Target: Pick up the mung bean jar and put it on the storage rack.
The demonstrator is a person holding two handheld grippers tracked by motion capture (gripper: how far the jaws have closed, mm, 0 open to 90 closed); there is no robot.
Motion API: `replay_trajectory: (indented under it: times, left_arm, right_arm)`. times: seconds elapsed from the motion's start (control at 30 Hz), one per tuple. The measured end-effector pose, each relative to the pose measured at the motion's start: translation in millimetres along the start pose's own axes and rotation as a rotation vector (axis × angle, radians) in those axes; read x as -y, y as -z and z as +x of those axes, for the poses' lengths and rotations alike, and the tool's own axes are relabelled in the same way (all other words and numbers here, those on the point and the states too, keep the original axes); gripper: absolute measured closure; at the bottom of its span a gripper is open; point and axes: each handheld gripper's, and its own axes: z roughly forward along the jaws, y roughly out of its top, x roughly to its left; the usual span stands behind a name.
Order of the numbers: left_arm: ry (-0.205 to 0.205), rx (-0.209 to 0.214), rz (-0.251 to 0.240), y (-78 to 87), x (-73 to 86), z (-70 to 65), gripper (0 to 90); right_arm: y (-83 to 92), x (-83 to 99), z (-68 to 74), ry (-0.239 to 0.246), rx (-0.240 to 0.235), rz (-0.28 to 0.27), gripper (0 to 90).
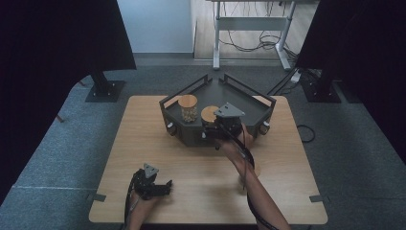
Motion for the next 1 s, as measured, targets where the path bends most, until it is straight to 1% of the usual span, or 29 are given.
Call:
replay_trajectory:
  times: [0.4, 1.0]
  left_arm:
    - [-0.002, 0.000, 0.002, 0.1, 0.0, 0.1, 2.2]
    - [-0.003, -0.001, 0.001, 0.1, 0.0, 0.2, 2.2]
  right_arm:
    - [-6.4, -4.1, -12.8, -0.014, 0.020, -0.011, 23.5]
    - [-21.8, -12.8, -23.4, 0.007, 0.047, -0.008, 23.4]
